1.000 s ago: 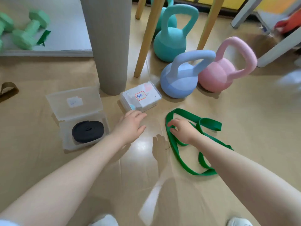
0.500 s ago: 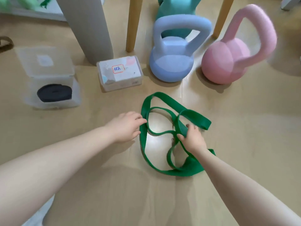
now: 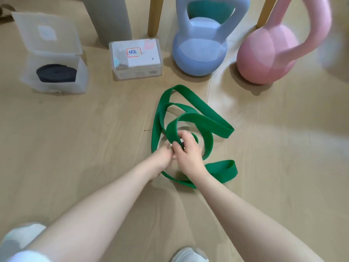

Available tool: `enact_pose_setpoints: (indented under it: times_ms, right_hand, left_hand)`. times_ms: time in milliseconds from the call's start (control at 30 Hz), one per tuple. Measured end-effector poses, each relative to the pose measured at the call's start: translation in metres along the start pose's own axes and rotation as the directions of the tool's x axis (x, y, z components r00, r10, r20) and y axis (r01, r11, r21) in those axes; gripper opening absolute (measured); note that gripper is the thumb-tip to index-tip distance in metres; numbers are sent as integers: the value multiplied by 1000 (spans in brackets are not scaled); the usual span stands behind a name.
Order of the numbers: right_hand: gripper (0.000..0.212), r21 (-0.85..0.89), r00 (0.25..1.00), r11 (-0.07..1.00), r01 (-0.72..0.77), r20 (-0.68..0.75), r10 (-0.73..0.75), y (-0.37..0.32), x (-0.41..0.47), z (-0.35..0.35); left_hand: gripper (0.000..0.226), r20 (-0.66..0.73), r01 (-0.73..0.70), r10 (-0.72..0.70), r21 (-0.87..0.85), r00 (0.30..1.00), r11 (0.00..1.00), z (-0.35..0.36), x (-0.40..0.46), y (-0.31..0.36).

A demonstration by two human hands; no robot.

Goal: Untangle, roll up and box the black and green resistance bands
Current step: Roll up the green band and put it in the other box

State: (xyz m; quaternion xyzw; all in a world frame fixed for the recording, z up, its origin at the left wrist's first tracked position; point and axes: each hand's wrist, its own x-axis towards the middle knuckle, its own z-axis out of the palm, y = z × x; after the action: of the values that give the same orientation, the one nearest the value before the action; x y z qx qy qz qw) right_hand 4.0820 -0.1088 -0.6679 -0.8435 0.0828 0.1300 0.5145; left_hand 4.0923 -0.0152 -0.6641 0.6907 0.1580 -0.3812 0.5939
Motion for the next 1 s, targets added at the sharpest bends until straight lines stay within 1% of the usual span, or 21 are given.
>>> enact_pose_setpoints:
  times_ms: [33,100,167,200,233,300,333,367,400,467,500,533,567,600,667,700,767,833,867,933,1000]
  right_hand:
    - [19,33,1000,999,14,6,-14,-5,-3,3]
    - [24,103,1000,995,-5,-29,8,-10,-8,0]
    - [26,147,993,988,-54,-95,68,-5,-12,-10]
    - [28,179,985,980,-82,-134,107,-1,-14,-14]
    - [28,206,974,972,-110,-175,147,4,-17,-18]
    - [21,167,949,975,-150,-251,189,12,-25,-20]
    - [17,126,945,979,-157,-267,186,14,-31,-19]
    - [15,90,953,984,-156,-248,174,16,-37,-15]
    - [16,69,970,988,-141,-190,152,15,-42,-12]
    - [20,31,995,995,-96,30,95,10,-50,-1]
    - [21,-21,989,998,-57,133,59,9,-52,4]
    - [19,-84,984,996,-11,176,25,7,-50,7]
    - [17,-140,989,990,14,145,6,7,-45,7]
    - [18,-186,998,983,1,61,11,6,-39,5]
    - [31,-235,994,970,-65,-103,41,6,-22,-4]
    - [40,-269,991,960,-70,-125,37,6,-13,-7]
    - [57,-425,996,905,-29,-92,-11,5,2,-8]
    - [63,-542,992,840,1,-104,-68,3,15,-3]
    - [60,-534,984,845,-15,-156,-81,1,21,1]
    - [41,-467,968,883,-50,-241,-73,-4,30,8]
    - [22,-472,973,882,-19,-210,-92,-9,32,17]
  left_hand:
    - [27,-11,-9,7,-152,1000,988,4,-1,0]
    - [34,4,-20,24,-376,1000,927,6,1,-9]
    - [38,14,-34,52,-595,999,803,6,-1,-15]
    - [37,20,-31,60,-670,998,742,5,-3,-15]
    - [37,3,-38,55,-689,998,723,4,-5,-13]
    - [42,-49,-49,23,-624,999,780,5,-5,-11]
    - [42,-70,-58,21,-586,997,808,4,-4,-10]
    - [38,-79,-56,13,-564,997,824,3,-3,-9]
    - [34,-98,-47,-9,-552,995,832,1,-2,-9]
    - [29,-229,-57,-60,-470,971,881,-9,1,-13]
    - [23,-314,-79,-54,-396,948,915,-17,1,-15]
    - [14,-369,-117,-14,-330,929,937,-26,-1,-17]
    - [8,-385,-157,41,-277,922,948,-35,-5,-17]
    - [10,-380,-192,93,-234,920,953,-45,-9,-17]
    - [20,-339,-254,185,-172,922,952,-63,-19,-15]
    - [25,-315,-286,227,-155,922,946,-70,-24,-14]
    - [33,-266,-327,283,-140,921,935,-80,-32,-14]
    - [35,-243,-333,290,-161,926,929,-86,-35,-18]
    - [34,-241,-326,282,-168,929,930,-90,-36,-21]
    - [28,-239,-307,261,-182,935,934,-96,-38,-28]
    - [22,-255,-288,233,-206,938,935,-102,-38,-32]
